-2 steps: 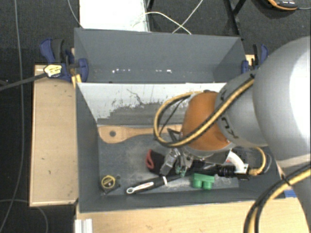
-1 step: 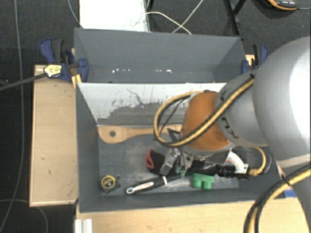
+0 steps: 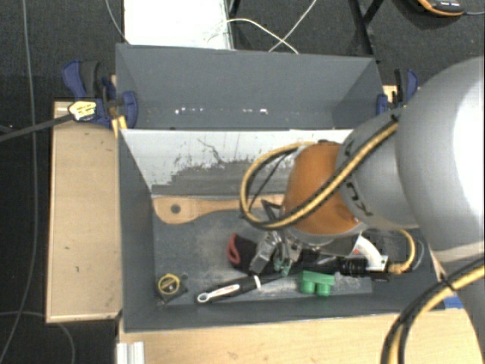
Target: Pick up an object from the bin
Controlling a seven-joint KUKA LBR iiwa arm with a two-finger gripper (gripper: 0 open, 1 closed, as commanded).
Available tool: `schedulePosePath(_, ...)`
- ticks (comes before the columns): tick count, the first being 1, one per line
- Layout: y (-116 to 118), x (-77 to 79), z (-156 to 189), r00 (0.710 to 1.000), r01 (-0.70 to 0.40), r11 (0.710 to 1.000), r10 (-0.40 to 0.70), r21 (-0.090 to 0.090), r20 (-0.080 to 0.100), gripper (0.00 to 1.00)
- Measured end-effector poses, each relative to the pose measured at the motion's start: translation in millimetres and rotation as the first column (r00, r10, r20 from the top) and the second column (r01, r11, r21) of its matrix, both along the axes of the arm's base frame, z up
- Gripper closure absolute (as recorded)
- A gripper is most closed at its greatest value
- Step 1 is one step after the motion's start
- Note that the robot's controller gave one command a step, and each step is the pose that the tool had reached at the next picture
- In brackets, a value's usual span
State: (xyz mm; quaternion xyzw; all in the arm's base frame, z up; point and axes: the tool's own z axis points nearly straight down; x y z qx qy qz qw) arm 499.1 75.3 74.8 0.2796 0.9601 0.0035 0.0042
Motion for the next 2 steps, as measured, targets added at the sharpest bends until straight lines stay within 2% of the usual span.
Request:
schedulePosePath(1, -1, -2.4, 38, 1.000, -0.003, 1.000, 0.003, -0.002, -0.009, 1.00)
schedulePosePath(2, -1, -0.4, 81, 1.000, -0.005, 1.000, 0.005, -0.001, -0.001, 1.00)
